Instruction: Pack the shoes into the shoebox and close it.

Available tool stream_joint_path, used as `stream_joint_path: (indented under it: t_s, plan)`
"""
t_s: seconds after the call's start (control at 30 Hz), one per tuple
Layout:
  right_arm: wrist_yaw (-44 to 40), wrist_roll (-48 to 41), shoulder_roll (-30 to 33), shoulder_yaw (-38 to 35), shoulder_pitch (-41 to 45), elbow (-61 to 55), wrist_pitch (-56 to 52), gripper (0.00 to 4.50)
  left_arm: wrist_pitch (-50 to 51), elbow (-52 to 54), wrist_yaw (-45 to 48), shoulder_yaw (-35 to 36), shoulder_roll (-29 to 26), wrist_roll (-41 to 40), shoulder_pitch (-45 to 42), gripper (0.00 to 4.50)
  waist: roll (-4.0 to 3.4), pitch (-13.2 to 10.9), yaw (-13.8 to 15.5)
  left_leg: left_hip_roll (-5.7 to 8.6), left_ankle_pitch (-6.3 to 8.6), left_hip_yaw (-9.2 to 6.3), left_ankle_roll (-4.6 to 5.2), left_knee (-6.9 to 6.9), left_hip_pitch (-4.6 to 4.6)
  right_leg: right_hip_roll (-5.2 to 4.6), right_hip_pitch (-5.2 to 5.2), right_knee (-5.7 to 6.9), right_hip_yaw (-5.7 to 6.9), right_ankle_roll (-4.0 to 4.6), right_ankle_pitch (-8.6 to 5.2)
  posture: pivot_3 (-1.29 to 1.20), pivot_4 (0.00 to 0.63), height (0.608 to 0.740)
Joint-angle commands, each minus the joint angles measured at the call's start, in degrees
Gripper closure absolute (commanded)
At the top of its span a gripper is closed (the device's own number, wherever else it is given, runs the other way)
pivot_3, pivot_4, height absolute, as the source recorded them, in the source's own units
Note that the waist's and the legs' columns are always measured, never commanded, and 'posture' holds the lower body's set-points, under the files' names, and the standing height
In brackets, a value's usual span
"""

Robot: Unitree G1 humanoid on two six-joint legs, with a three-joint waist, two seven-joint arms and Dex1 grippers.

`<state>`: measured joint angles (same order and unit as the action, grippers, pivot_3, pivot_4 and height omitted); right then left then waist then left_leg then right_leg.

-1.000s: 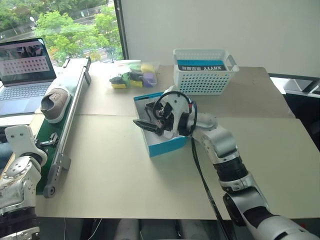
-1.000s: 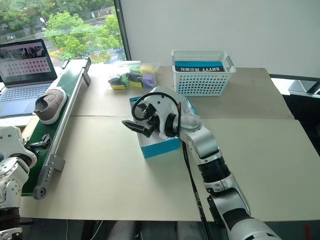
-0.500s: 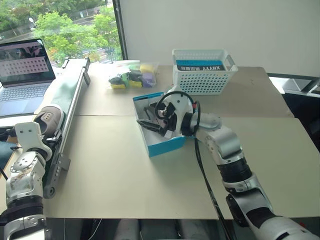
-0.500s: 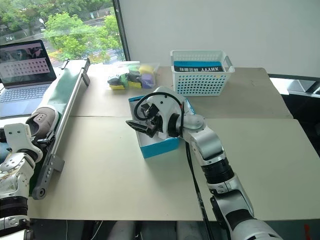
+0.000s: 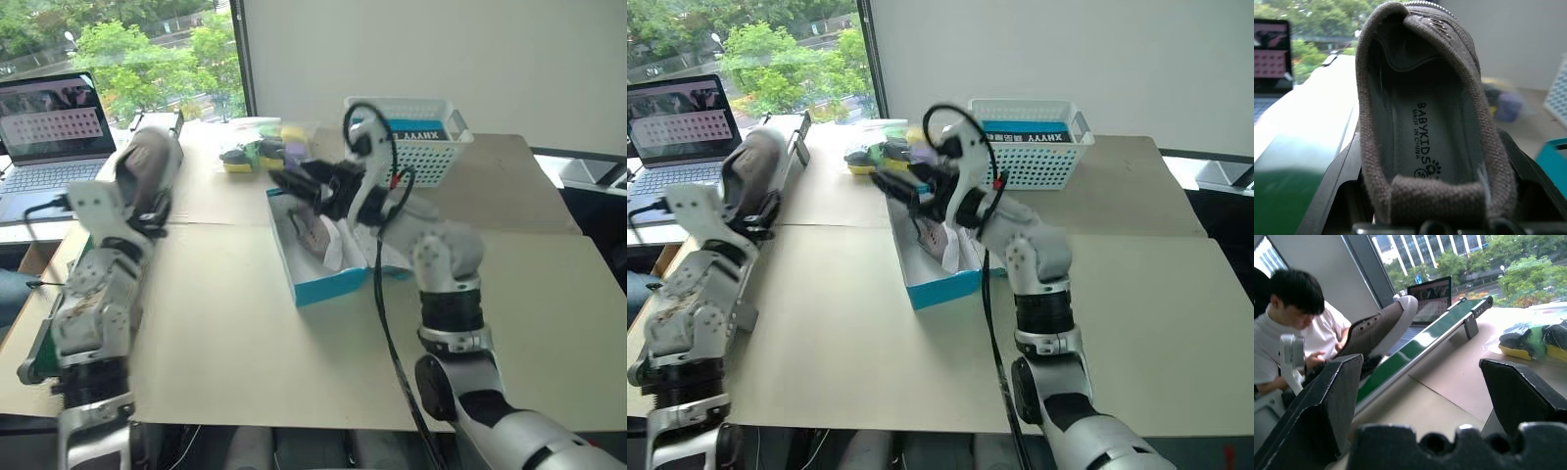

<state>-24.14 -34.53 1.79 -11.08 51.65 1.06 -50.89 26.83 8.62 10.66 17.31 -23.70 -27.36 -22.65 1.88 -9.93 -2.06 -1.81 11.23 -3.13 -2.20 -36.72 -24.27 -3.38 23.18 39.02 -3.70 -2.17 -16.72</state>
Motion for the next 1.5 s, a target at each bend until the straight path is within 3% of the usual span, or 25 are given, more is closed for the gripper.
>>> stream_joint_path:
  t_s: [0.03, 0.17, 0.4, 0.7, 0.8, 1.07, 1.13, 1.4, 1.47, 1.5]
  plan:
    - [8.52, -6.17, -2.03, -8.49, 1.19, 2.84, -4.52, 0.00, 2.83, 5.89, -1.47, -4.45, 2.72, 0.27, -1.16, 2.05, 0.00, 0.00, -0.23, 0.00, 0.00, 0.01, 0.01, 0.03, -0.01, 0.02, 0.03, -0.01, 0.00, 0.00, 0.00, 0.00, 0.150, 0.740]
    - [14.84, -9.99, -3.94, -13.31, 1.62, 4.98, -6.98, 0.00, 4.36, 7.84, -2.03, -8.71, 7.14, -0.04, -3.17, 2.05, -0.01, -0.01, -0.61, -0.01, 0.00, 0.09, 0.01, 0.06, -0.03, 0.07, 0.13, -0.03, -0.08, 0.00, 0.00, 0.00, 0.150, 0.740]
    - [18.00, -11.18, -3.85, -13.05, 0.93, 5.66, -6.46, 0.00, 7.98, 9.29, -1.90, -14.77, 13.81, -1.01, -7.06, 2.05, -0.01, -0.01, -0.50, 0.01, -0.01, 0.14, 0.02, 0.05, -0.03, 0.07, 0.12, -0.12, -0.11, 0.00, 0.00, 0.00, 0.150, 0.740]
    - [19.02, -11.16, -3.35, -12.50, -0.06, 4.47, -5.64, 0.00, 8.91, 6.23, 1.18, -18.59, 16.30, -0.31, -8.45, 2.05, -0.02, -0.01, -0.53, 0.00, -0.01, 0.15, 0.02, 0.05, -0.01, 0.11, 0.11, -0.15, -0.13, 0.00, -0.01, 0.00, 0.150, 0.740]
    - [19.03, -10.73, -2.82, -12.19, -0.52, 3.92, -5.04, 0.73, 10.04, 7.37, 1.44, -19.44, 17.26, -0.81, -8.04, 2.06, -0.02, -0.01, -0.46, 0.00, -0.01, 0.15, 0.02, 0.05, -0.02, 0.11, 0.11, -0.16, -0.13, 0.00, -0.01, 0.00, 0.150, 0.740]
    - [18.43, -10.55, -2.10, -11.25, -1.00, 3.53, -3.88, 3.49, 14.22, 8.48, 1.68, -18.62, 18.09, -1.93, -7.68, 2.06, -0.03, -0.02, -0.67, 0.00, -0.01, 0.15, 0.02, 0.05, 0.00, 0.12, 0.11, -0.16, -0.14, 0.00, -0.01, 0.00, 0.150, 0.740]
    - [18.31, -10.48, -1.91, -11.00, -1.02, 3.64, -3.71, 4.01, 15.39, 9.05, 1.96, -17.94, 17.46, -2.39, -7.53, 2.06, -0.03, -0.02, -0.64, -0.01, -0.01, 0.14, 0.03, 0.05, 0.00, 0.13, 0.11, -0.16, -0.15, 0.00, -0.01, 0.00, 0.150, 0.740]
    - [16.82, -7.05, 1.55, -6.48, -0.90, 3.78, -2.97, 4.17, 18.96, 10.60, 1.66, -13.08, 11.25, -2.50, -6.11, 2.06, -0.04, -0.03, -0.60, 0.00, -0.01, 0.14, 0.02, 0.05, -0.01, 0.13, 0.11, -0.18, -0.14, 0.00, -0.01, 0.00, 0.150, 0.740]
    - [16.12, -6.47, 2.70, -5.50, -0.44, 3.86, -2.66, 4.17, 19.96, 11.09, 2.03, -10.44, 9.86, -4.56, -5.57, 1.14, -0.04, -0.03, -0.61, -0.01, -0.01, 0.14, 0.03, 0.05, -0.01, 0.13, 0.11, -0.17, -0.15, 0.00, -0.01, 0.00, 0.150, 0.740]
    - [15.82, -6.19, 3.25, -5.13, -0.10, 3.90, -2.59, 4.17, 20.33, 11.40, 2.25, -9.46, 8.70, -4.86, -5.23, 0.97, -0.05, -0.03, -0.57, -0.01, -0.01, 0.14, 0.03, 0.05, -0.01, 0.13, 0.11, -0.18, -0.14, 0.00, -0.01, 0.00, 0.150, 0.740]
